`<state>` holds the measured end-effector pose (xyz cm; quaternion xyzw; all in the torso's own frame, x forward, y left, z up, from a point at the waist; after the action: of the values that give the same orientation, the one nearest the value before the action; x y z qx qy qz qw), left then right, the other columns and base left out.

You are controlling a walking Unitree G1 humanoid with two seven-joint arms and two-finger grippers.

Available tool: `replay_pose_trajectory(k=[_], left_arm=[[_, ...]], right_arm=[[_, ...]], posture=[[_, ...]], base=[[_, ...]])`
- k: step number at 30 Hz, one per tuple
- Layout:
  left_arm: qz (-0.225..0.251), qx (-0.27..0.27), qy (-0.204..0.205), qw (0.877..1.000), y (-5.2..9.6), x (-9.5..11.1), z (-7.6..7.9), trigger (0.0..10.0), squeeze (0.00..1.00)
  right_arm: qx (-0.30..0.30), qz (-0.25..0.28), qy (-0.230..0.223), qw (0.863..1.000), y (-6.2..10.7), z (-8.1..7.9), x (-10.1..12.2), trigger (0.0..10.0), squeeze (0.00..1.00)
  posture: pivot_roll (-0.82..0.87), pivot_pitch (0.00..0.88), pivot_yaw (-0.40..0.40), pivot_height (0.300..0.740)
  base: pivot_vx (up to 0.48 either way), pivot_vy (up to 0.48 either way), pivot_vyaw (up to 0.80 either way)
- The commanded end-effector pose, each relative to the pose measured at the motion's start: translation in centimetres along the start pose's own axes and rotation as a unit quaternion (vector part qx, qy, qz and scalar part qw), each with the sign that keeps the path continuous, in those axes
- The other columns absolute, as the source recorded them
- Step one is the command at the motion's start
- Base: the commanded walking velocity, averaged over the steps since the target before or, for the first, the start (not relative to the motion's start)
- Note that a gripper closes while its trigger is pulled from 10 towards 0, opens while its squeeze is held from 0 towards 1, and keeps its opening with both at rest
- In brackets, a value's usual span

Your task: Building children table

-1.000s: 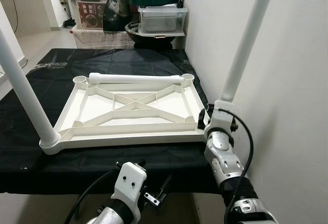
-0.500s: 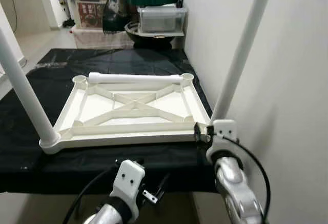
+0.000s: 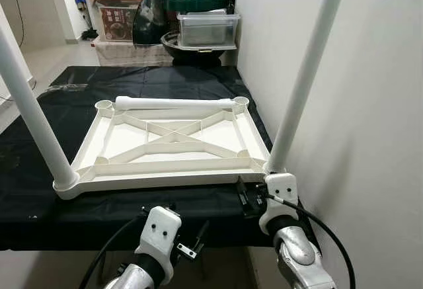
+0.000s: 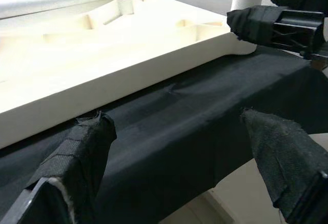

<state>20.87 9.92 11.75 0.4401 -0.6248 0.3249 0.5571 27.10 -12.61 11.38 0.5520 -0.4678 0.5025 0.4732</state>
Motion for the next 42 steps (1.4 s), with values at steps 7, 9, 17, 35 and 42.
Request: replay_pose_trajectory(k=[7,9,17,35,42], left_arm=[[-0.012,0.002,-0.001,1.0,0.1,-0.5,0.2,10.0,0.0],[-0.012,0.002,0.0,1.0,0.1,-0.5,0.2,10.0,0.0],[-0.014,0.001,0.0,1.0,0.1,-0.6,0.3,10.0,0.0],[-0.026,0.023,0.0,0.999,0.0,-0.4,-0.1,10.0,0.0],[-0.048,0.081,-0.02,0.995,-0.8,0.3,-2.3,10.0,0.0]], right_arm=[[0.006,-0.016,0.008,1.0,0.6,-0.1,-0.3,10.0,0.0],[0.006,-0.017,0.008,1.0,0.6,-0.1,-0.3,10.0,0.0],[0.008,-0.022,0.009,1.0,0.8,-0.2,-0.3,10.0,0.0],[0.05,-0.038,0.014,0.998,0.7,-0.7,-0.2,10.0,0.0],[0.088,-0.033,0.023,0.995,1.1,-0.8,0.7,10.0,0.0]], posture=[[0.08,0.0,-0.044,0.74],[0.08,0.0,-0.045,0.74],[0.08,0.0,-0.044,0.74],[0.08,0.015,-0.043,0.74],[0.06,0.091,-0.051,0.74]], base=[[-0.318,0.0,0.0],[-0.341,0.0,0.0],[-0.343,0.0,0.0],[-0.203,0.0,0.0],[0.0,0.0,0.0]])
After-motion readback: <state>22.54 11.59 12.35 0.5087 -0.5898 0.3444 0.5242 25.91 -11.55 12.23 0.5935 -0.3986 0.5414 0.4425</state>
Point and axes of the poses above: a point about 5 cm out from each wrist's last joint towards the gripper, its own y axis pointing back from the gripper into the wrist, its own x axis along the axis of the wrist's last joint, z = x × y, the point moved 1 cm from there along -y, pointing out of the wrist towards the gripper, and after that the axes turned 6 degrees about -y, right-handed, at the moved point
